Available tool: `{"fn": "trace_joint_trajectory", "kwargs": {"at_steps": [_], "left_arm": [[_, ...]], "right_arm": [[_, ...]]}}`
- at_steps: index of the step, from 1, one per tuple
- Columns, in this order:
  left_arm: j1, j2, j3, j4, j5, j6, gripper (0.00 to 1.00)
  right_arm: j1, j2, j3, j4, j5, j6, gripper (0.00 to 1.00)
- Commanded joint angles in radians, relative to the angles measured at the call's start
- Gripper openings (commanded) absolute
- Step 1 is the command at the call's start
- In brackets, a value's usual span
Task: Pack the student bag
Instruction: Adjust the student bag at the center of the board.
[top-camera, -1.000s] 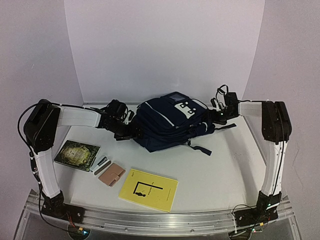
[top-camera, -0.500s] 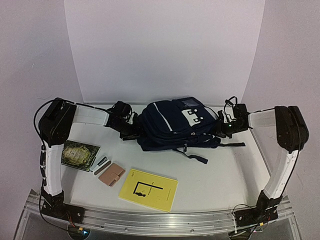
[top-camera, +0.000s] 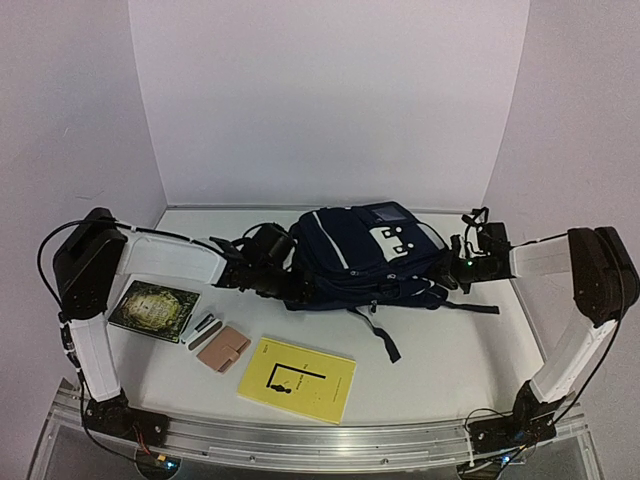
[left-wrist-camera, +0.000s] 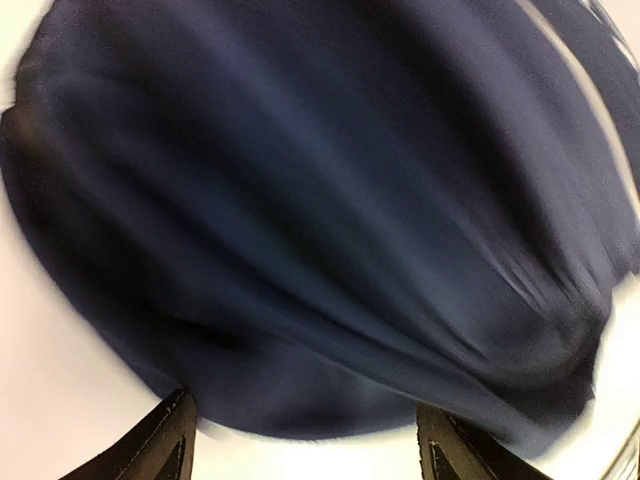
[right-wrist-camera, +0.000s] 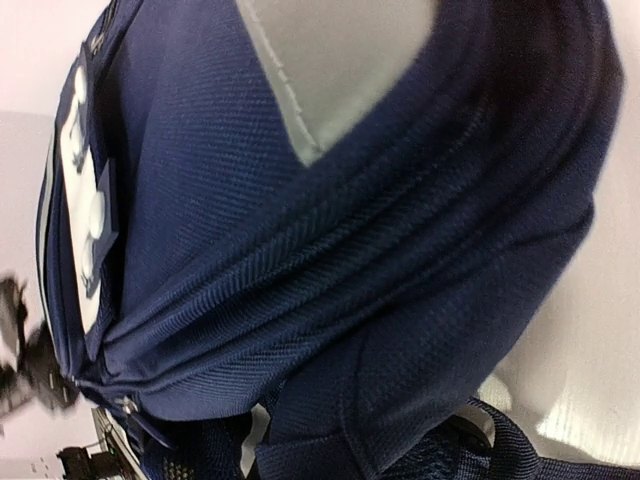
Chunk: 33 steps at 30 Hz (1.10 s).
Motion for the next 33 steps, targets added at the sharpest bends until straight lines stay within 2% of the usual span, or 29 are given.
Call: {"fn": "trace_joint_trajectory", "kwargs": {"at_steps": [1, 8, 12, 20, 23, 26, 30, 33], "left_arm": [[-0.098, -0.042, -0.034, 0.114, -0.171, -0.051, 0.76], [-0.253, 0.148, 0.138, 0.154, -0.205, -0.068, 0.74], [-0.278, 0.251, 0.249, 0.14, -0.224, -0.107, 0.7], [-0.329, 0.346, 0.355, 0.164, -0.3, -0.137, 0.59], [-0.377, 0.336, 0.344, 0.179, -0.391, -0.154, 0.57], [-0.42, 0.3, 0.3, 0.204, -0.481, -0.207, 0.59], [-0.491, 0.235, 0.23, 0.228, -0.637, -0.232, 0.66], [-0.512, 0.22, 0.221, 0.204, -0.686, -0.27, 0.7]], "right_arm": [[0.042, -0.067, -0.026, 0.127, -0.068, 0.102, 0.0], [0.046, -0.066, -0.046, 0.154, -0.033, 0.157, 0.0], [0.046, -0.078, -0.053, 0.156, -0.013, 0.174, 0.0], [0.053, -0.077, -0.051, 0.156, 0.012, 0.227, 0.0], [0.055, -0.068, -0.049, 0.157, 0.012, 0.246, 0.0], [0.059, -0.067, -0.049, 0.159, 0.016, 0.251, 0.0], [0.061, -0.073, -0.05, 0.161, 0.027, 0.259, 0.0], [0.062, -0.08, -0.051, 0.16, 0.034, 0.284, 0.0]]}}
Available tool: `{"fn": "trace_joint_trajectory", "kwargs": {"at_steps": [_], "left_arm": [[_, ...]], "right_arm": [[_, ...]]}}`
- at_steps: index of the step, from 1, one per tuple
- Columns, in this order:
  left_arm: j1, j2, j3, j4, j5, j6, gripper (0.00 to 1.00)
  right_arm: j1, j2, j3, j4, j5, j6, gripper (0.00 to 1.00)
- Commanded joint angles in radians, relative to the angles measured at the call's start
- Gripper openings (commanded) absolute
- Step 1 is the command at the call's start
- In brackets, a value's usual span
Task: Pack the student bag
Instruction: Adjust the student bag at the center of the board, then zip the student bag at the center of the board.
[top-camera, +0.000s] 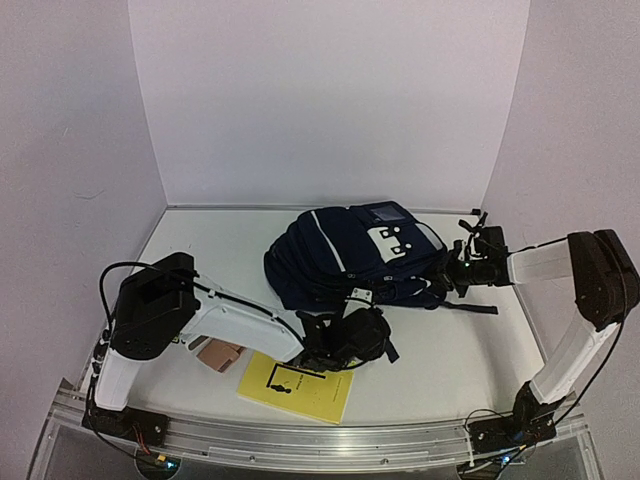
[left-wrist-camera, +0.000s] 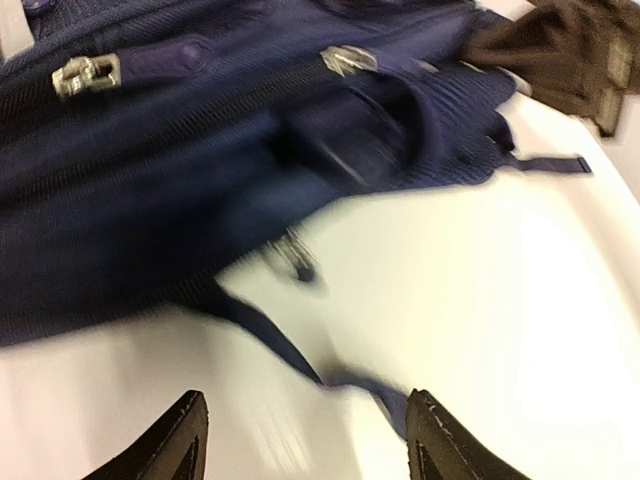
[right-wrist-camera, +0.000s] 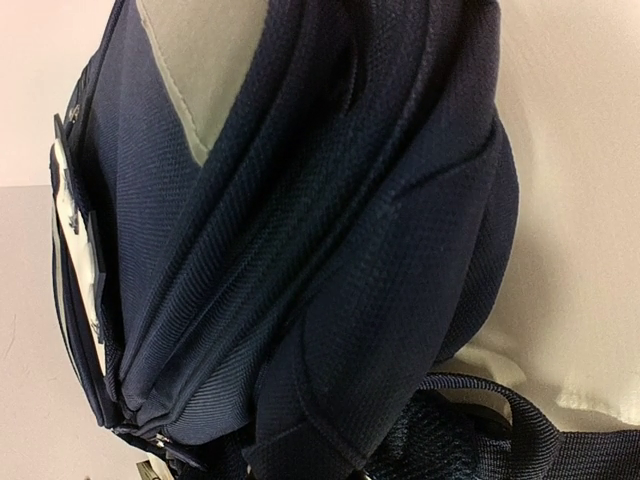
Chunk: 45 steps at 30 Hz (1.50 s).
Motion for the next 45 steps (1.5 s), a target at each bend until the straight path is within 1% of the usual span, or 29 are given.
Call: {"fn": "trace_joint_trajectory", "kwargs": {"at_steps": [1, 3, 4, 6, 7, 8, 11, 15, 18, 26, 30, 37, 43, 45], "left_arm": [[-0.04, -0.083, -0.015, 0.028, -0.144, -0.075, 0.71], [-0.046, -0.061, 0.005, 0.02, -0.151, -0.09, 0.74], [-0.046, -0.036, 0.043, -0.027, -0.164, -0.104, 0.75], [-0.047, 0.009, 0.137, -0.173, -0.219, -0.171, 0.75], [-0.047, 0.023, 0.18, -0.221, -0.245, -0.191, 0.74], [-0.046, 0.034, 0.198, -0.232, -0.263, -0.198, 0.74], [-0.033, 0.044, 0.203, -0.206, -0.287, -0.198, 0.72], [0.014, 0.045, 0.2, -0.174, -0.242, -0.204, 0.67], [0.025, 0.059, 0.222, -0.167, -0.214, -0.186, 0.63], [0.042, 0.111, 0.26, -0.181, -0.154, -0.196, 0.59], [0.067, 0.12, 0.26, -0.166, -0.127, -0.205, 0.55], [0.098, 0.15, 0.279, -0.135, -0.098, -0.176, 0.47], [0.109, 0.166, 0.297, -0.106, -0.098, -0.131, 0.44], [0.11, 0.171, 0.308, -0.102, -0.1, -0.119, 0.4]], "right_arm": [[0.025, -0.055, 0.008, 0.061, -0.049, 0.062, 0.0], [0.028, -0.06, 0.009, 0.06, -0.038, 0.095, 0.0], [0.033, -0.065, 0.008, 0.055, -0.024, 0.109, 0.0], [0.045, -0.084, 0.004, 0.044, -0.003, 0.124, 0.0], [0.051, -0.096, 0.0, 0.037, 0.006, 0.13, 0.0], [0.056, -0.107, -0.004, 0.035, 0.015, 0.132, 0.0], [0.07, -0.133, -0.008, 0.029, 0.026, 0.134, 0.0], [0.079, -0.142, -0.01, 0.027, 0.025, 0.135, 0.0], [0.079, -0.144, -0.01, 0.026, 0.029, 0.134, 0.0], [0.086, -0.136, -0.007, 0.026, 0.022, 0.14, 0.0], [0.09, -0.135, -0.005, 0.027, 0.015, 0.14, 0.0], [0.093, -0.125, -0.004, 0.029, 0.002, 0.141, 0.0], [0.1, -0.119, -0.002, 0.032, -0.007, 0.144, 0.0], [0.1, -0.117, -0.001, 0.032, -0.01, 0.144, 0.0]]}}
